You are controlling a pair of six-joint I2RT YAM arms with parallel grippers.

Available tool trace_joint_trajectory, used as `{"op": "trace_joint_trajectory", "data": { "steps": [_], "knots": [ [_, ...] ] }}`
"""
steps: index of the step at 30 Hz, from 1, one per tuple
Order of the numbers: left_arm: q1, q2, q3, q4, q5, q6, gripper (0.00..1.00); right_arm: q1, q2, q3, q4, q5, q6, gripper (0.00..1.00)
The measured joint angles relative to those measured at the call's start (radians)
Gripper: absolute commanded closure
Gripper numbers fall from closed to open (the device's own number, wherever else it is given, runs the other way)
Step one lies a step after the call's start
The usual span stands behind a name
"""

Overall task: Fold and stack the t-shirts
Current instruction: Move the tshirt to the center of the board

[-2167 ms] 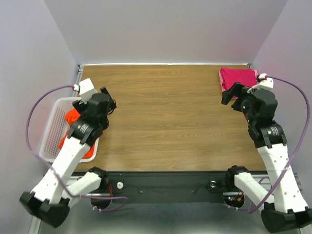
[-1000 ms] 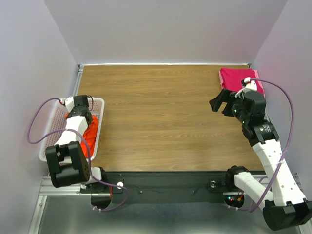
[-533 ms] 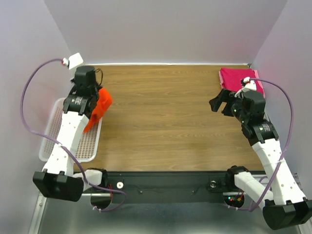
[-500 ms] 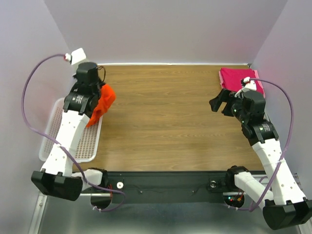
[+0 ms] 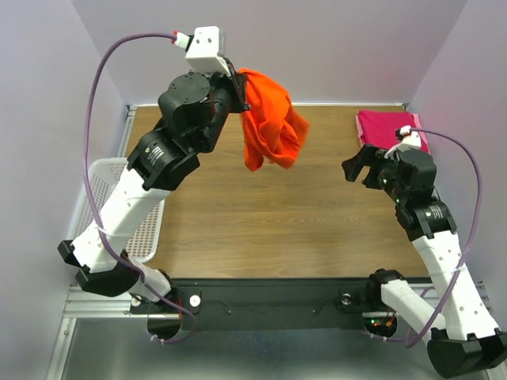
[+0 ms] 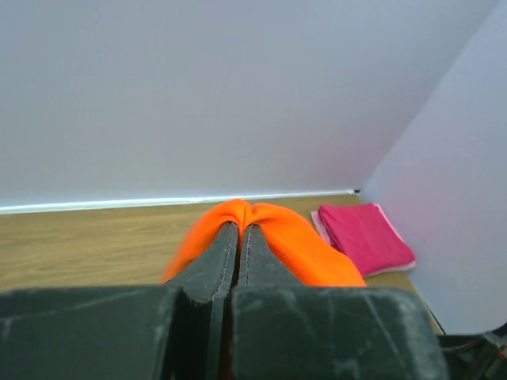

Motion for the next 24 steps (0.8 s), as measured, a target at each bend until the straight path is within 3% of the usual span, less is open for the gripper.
{"op": "trace_joint_trajectory", "data": {
  "steps": [2,4,6,8,10,14,17,24],
  "knots": [
    [-0.010,0.012,-0.006,0.000,0.013,0.004,0.96,0.000,-0.010,0.002,0.002,0.002,-0.001,0.00],
    [-0.009,0.014,-0.042,0.014,0.013,0.001,0.86,0.000,-0.021,0.002,0.001,0.003,-0.002,0.00],
    [-0.008,0.017,-0.101,0.020,0.013,-0.010,0.50,0.000,-0.032,0.002,0.001,0.002,-0.003,0.00],
    [0.005,0.023,-0.179,0.056,0.019,-0.014,0.27,0.000,-0.042,0.002,0.001,0.000,-0.003,0.00],
    [0.025,0.050,-0.251,0.066,0.033,-0.027,0.16,0.000,-0.047,0.002,0.001,-0.006,-0.003,0.00],
    [0.069,0.200,-0.302,0.069,0.067,-0.059,0.15,0.000,-0.032,0.002,-0.001,-0.042,-0.004,0.00],
    [0.072,0.227,-0.396,0.066,0.085,-0.084,0.15,0.000,0.012,0.002,-0.008,-0.075,-0.003,0.01],
    [0.079,0.043,-0.737,0.045,0.084,-0.238,0.16,0.001,0.194,-0.035,-0.066,-0.133,0.021,0.13]
  ]
}}
